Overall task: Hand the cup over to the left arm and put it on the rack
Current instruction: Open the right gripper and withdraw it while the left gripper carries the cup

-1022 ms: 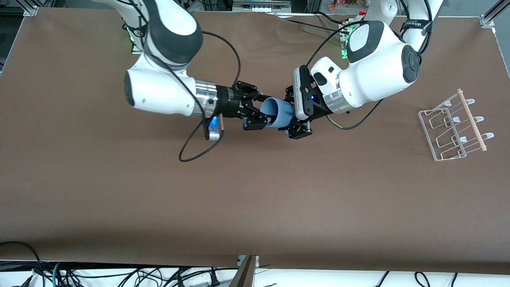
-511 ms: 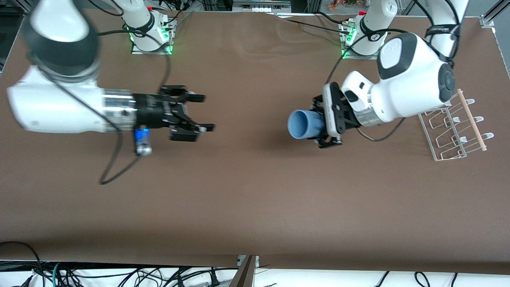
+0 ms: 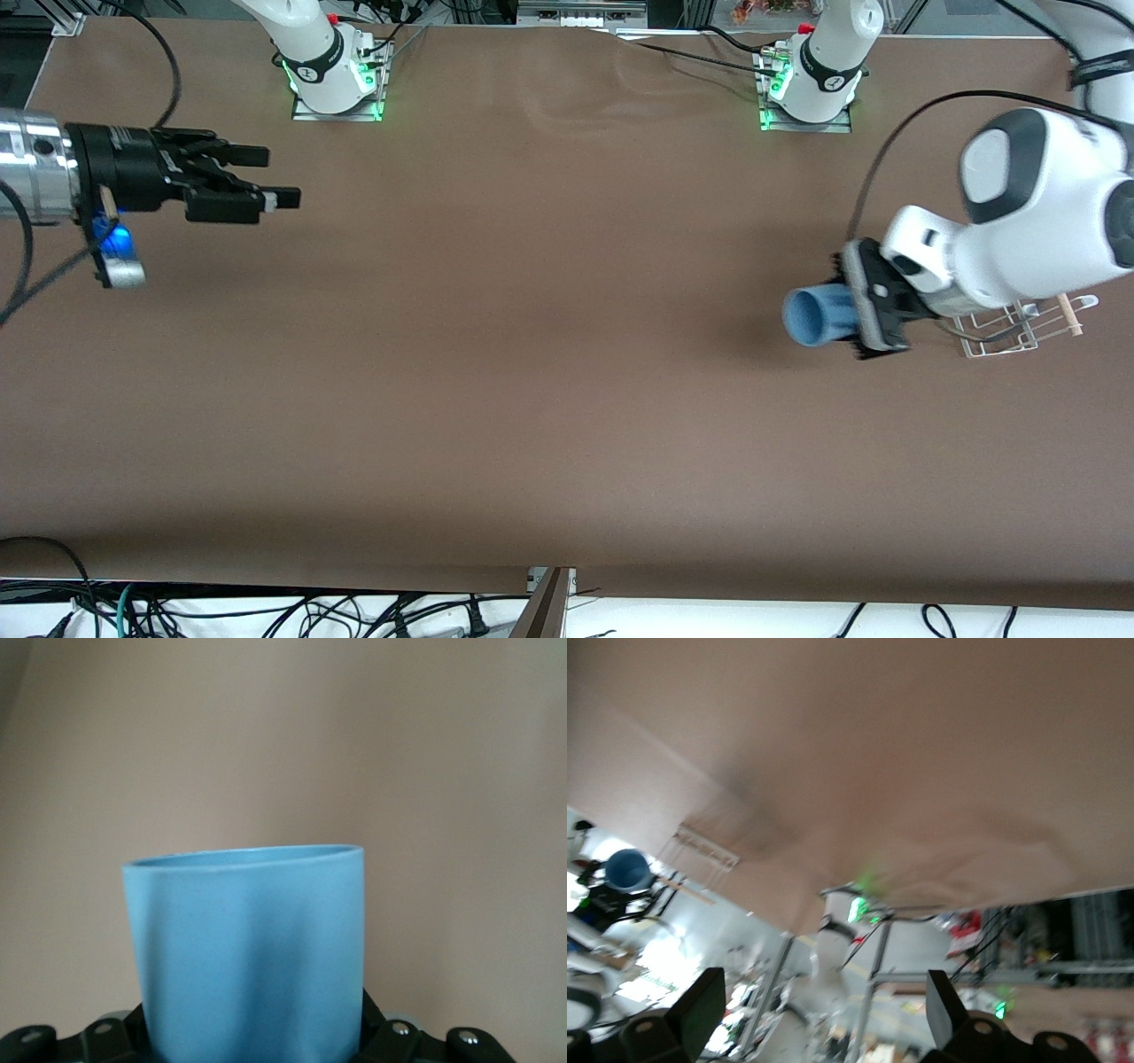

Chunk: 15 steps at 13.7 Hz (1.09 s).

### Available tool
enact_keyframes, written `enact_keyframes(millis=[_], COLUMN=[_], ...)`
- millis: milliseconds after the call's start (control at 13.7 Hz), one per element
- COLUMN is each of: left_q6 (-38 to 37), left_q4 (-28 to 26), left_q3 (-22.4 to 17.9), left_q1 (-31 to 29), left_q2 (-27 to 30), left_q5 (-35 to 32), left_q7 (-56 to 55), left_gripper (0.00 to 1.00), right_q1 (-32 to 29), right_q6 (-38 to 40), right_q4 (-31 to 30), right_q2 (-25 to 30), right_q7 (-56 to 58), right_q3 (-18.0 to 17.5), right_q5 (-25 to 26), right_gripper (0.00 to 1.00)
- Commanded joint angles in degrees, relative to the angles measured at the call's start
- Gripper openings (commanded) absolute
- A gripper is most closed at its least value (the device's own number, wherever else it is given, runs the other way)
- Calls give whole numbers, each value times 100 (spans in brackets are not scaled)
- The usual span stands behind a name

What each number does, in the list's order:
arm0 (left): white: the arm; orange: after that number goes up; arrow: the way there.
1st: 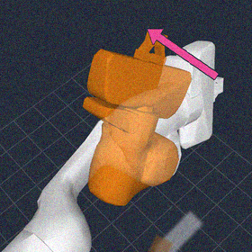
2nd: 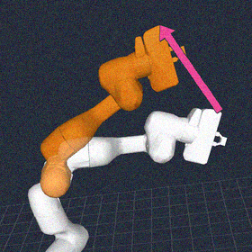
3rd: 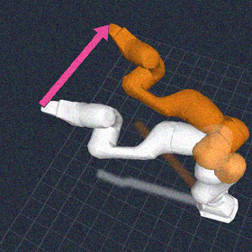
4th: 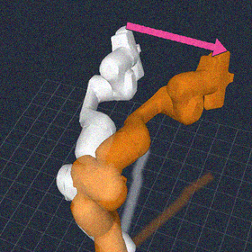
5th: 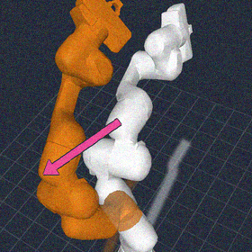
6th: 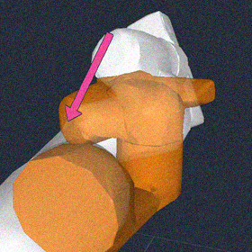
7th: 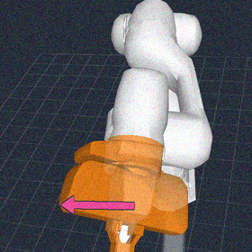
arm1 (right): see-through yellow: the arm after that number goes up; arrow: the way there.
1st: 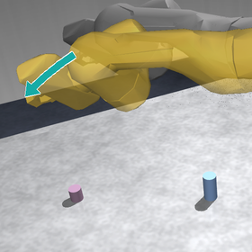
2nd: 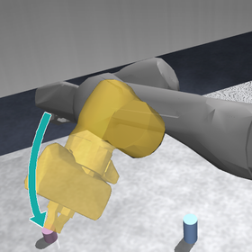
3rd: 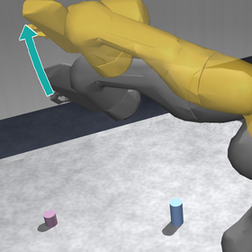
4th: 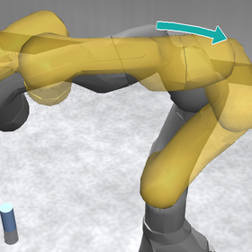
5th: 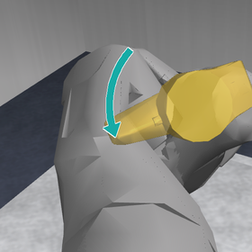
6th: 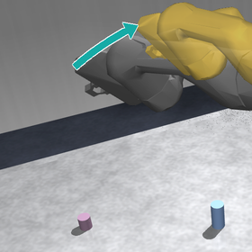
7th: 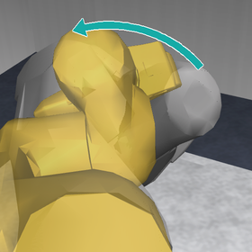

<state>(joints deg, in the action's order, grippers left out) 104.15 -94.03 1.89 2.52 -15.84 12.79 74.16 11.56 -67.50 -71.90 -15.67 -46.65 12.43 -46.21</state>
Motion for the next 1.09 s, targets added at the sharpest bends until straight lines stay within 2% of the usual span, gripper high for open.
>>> enact_keyframes(millis=[0,292,511,657,803,949,1022], left_q6=[-412,-440,-720,-703,-695,-686,-599], left_q4=[8,17,-167,-658,-1220,-1643,-1914], left_q3=[-250,-241,-241,-233,-233,-233,-233], left_q1=[29,29,29,-102,-243,-296,-322], left_q2=[81,46,3,11,64,64,72], left_q5=[-1159,-3910,-5475,-6740,-7403,-7974,-8473], left_q7=[-24,-656,-684,-867,-956,-1043,-1166], left_gripper=[0,0,0,0,0,0,0], right_q1=[127,136,136,127,127,127,145], right_q6=[-70,-481,-1359,-1852,-2030,-2108,-2161], right_q4=[-649,-1035,-1833,-2204,-2258,-2153,-2083], right_q2=[686,977,1389,1514,1531,1496,1461], right_q7=[1022,2227,3124,3948,4400,4419,4428], right_q3=[-74,-258,-452,-444,-417,-470,-470], right_q5=[1048,2262,3220,3617,3899,4180,4321], right_gripper=[100,100,100,100,100,100,100])
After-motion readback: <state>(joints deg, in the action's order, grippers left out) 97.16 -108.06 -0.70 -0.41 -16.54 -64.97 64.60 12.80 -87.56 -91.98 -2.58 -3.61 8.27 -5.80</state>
